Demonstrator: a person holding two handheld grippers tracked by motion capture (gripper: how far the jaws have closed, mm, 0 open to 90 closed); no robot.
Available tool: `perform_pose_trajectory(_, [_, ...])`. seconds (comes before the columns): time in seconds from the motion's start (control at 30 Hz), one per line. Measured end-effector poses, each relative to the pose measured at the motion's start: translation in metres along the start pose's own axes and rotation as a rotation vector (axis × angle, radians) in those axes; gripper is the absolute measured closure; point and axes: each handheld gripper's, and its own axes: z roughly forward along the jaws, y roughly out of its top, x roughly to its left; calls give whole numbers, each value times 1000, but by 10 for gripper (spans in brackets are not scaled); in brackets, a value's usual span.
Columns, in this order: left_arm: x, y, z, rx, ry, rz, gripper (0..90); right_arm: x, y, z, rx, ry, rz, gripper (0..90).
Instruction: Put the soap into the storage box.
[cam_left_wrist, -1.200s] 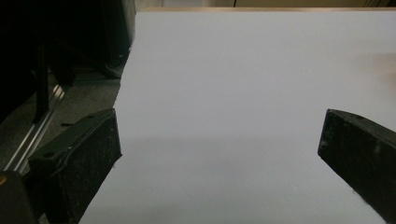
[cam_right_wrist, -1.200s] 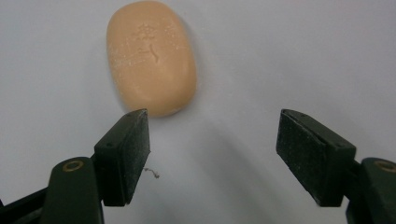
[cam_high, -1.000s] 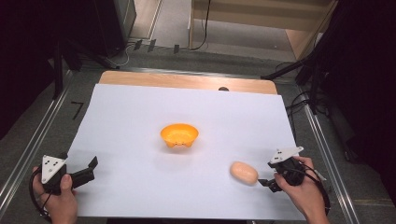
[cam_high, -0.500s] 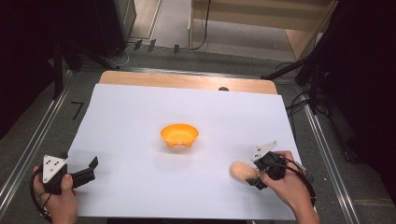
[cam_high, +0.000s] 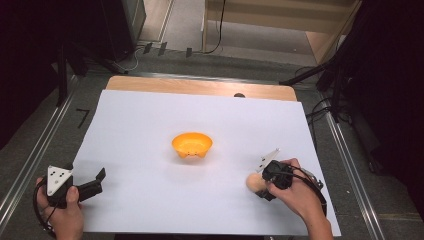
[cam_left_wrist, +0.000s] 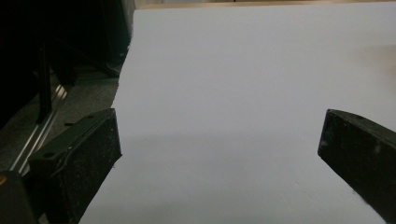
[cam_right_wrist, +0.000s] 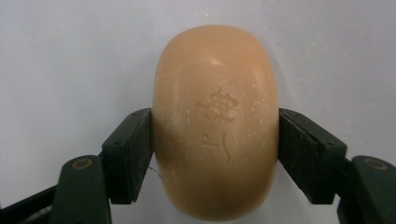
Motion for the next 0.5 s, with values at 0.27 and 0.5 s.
perform_pose_trajectory(0.27, [0, 0, 0, -1, 2, 1, 0, -1, 2, 3, 8, 10, -3, 327])
perform_pose_trajectory(0.5, [-1, 0, 0, -1, 5, 6, 0, 2, 1, 5, 9, -17, -17, 322])
